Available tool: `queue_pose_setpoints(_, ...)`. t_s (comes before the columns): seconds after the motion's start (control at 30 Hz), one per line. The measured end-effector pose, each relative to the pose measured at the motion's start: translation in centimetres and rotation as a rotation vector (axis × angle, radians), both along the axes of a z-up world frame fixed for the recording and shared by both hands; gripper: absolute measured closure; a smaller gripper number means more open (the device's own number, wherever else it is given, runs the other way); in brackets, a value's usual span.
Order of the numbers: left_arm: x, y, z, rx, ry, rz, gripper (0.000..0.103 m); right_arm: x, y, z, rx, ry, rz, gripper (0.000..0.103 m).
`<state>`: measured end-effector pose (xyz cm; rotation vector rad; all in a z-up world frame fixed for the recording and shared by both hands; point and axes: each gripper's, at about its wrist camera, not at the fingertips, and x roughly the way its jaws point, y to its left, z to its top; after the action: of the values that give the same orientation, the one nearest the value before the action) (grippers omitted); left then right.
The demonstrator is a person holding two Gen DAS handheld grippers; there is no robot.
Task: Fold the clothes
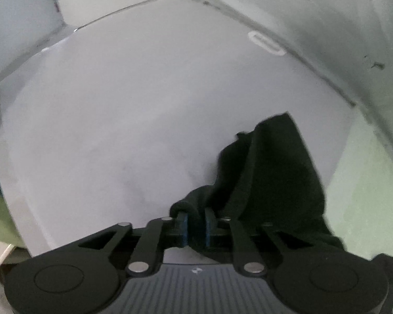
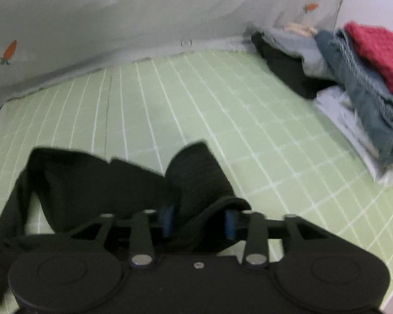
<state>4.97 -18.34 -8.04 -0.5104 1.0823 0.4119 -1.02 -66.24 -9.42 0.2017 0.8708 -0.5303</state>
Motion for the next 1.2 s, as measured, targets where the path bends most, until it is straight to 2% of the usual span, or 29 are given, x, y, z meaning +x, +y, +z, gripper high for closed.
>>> queue_pose_setpoints(0.03, 0.2, -0.3, 0.5, 0.007, -0.02, -0.008, 0.075, 0.3, 0.2, 0.2, -0.006, -0.009, 0.01, 0.054)
queue_pose_setpoints(0.1, 1.1, -0.9, 1.7, 0.022, -0.051, -0.028, 0.07, 0.9, 0.5, 0.5, -0.018, -0.026, 0.03, 0.039)
queue_pose_setpoints(0.17, 2.0, -1.7, 2.8, 0.026, -0.086, -0.039, 0.056, 1.5, 0.9, 0.9, -0.03, -0.043, 0.05, 0.035)
queue_pose_setpoints(0.23, 2.4, -2.2, 3.9, 0.023, -0.13, -0.047, 0.036, 2.0, 1.4, 1.2, -0.037, -0.051, 0.065, 0.032)
queue_pose_setpoints(0.3, 2.9, -2.7, 4.5, 0.012, -0.162, -0.068, 0.032, 2.4, 1.8, 1.3, -0.034, -0.054, 0.077, 0.024)
queue_pose_setpoints(0.4, 4.0, -4.1, 3.9, -0.005, -0.158, -0.138, 0.018, 3.0, 2.0, 0.6, -0.012, -0.004, 0.06, 0.022)
queue_pose_setpoints(0.53, 7.0, -6.1, 1.1, 0.011, -0.063, -0.22, 0.018, 2.7, 1.5, -0.6, 0.072, 0.069, -0.032, 0.022)
queue_pose_setpoints(0.63, 8.0, -6.7, -1.4, -0.033, 0.003, -0.243, 0.018, 2.1, 1.0, -1.1, 0.14, 0.08, -0.068, 0.02)
queue_pose_setpoints(0.73, 8.0, -7.1, -3.2, -0.062, 0.044, -0.252, 0.018, 2.1, 0.8, -1.3, 0.164, 0.086, -0.07, 0.02)
queue_pose_setpoints(0.77, 8.0, -7.2, -3.7, -0.061, 0.056, -0.25, 0.02, 2.1, 0.8, -1.3, 0.173, 0.082, -0.069, 0.02)
queue_pose_setpoints(0.8, 8.2, -7.3, -4.1, -0.053, 0.068, -0.242, 0.028, 2.1, 0.8, -1.3, 0.182, 0.072, -0.066, 0.021)
queue_pose_setpoints(0.83, 8.3, -7.4, -4.4, -0.038, 0.08, -0.234, 0.043, 2.1, 0.7, -1.4, 0.189, 0.057, -0.063, 0.023)
queue_pose_setpoints(0.87, 8.4, -7.5, -4.6, -0.023, 0.091, -0.227, 0.051, 2.1, 0.7, -1.4, 0.185, 0.048, -0.059, 0.031)
queue_pose_setpoints(0.9, 8.6, -7.6, -4.8, -0.01, 0.099, -0.224, 0.067, 2.3, 0.7, -1.5, 0.167, 0.047, -0.052, 0.041)
queue_pose_setpoints(0.93, 8.8, -7.8, -4.7, -0.008, 0.091, -0.245, 0.079, 2.5, 0.8, -1.6, 0.143, 0.049, -0.041, 0.045)
queue_pose_setpoints(1.0, 9.4, -8.1, -4.6, -0.002, 0.075, -0.286, 0.086, 3.0, 0.8, -1.6, 0.117, 0.044, -0.015, 0.061)
queue_pose_setpoints(1.07, 10.0, -8.6, -4.2, 0.012, 0.063, -0.32, 0.088, 3.8, 0.3, -1.6, 0.104, 0.038, 0.011, 0.069)
queue_pose_setpoints(1.2, 12.9, -9.6, -4.6, 0.016, 0.059, -0.356, 0.088, 6.5, -0.7, -1.8, 0.083, 0.021, 0.043, 0.075)
